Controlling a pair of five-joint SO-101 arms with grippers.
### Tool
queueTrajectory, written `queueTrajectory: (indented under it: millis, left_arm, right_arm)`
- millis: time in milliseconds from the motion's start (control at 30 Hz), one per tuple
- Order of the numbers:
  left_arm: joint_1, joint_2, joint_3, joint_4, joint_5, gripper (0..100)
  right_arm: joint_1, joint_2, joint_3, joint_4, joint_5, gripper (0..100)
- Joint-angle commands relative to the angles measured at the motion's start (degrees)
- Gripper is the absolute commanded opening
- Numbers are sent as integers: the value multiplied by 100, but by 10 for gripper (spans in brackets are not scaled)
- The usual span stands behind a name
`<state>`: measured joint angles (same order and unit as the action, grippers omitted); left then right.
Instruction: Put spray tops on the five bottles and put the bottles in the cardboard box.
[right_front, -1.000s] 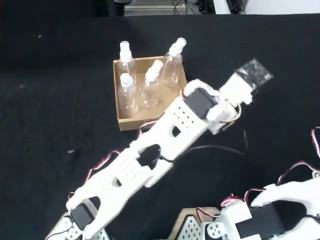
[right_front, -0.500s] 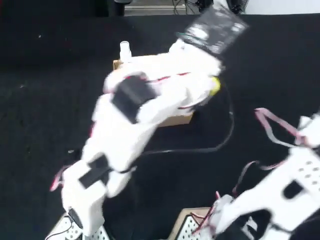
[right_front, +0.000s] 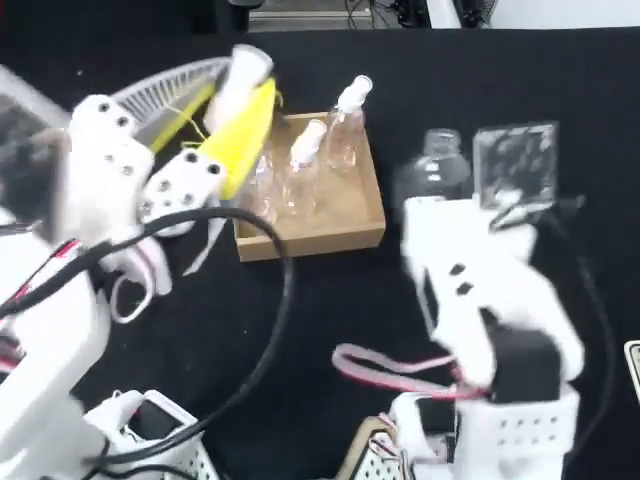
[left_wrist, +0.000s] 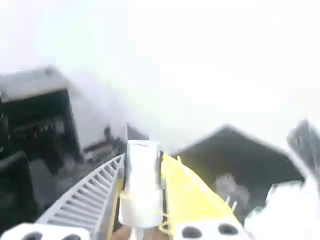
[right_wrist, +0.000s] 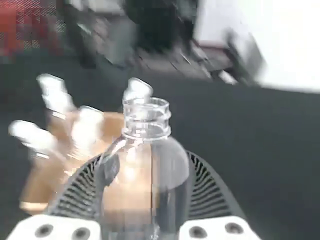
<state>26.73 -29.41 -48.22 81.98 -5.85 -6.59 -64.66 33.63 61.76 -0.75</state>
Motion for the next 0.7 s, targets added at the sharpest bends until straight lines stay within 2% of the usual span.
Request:
queueTrajectory:
  millis: [0, 167, 367, 667]
  left_arm:
    - [-101, -220, 532, -958, 484, 30]
    - [-48, -264, 1191, -2233, 1073, 30]
    - [-4, -273, 1930, -3596, 1635, 30]
    - [787, -229, 2905, -4510, 1635, 30]
  right_arm:
    - [-651, -892, 848, -1020, -114, 11]
    - [-932, -1877, 2246, -2180, -97, 11]
    - [-1240, -2598, 3204, -2875, -105, 11]
    - [-1424, -2818, 3495, -3007, -105, 11]
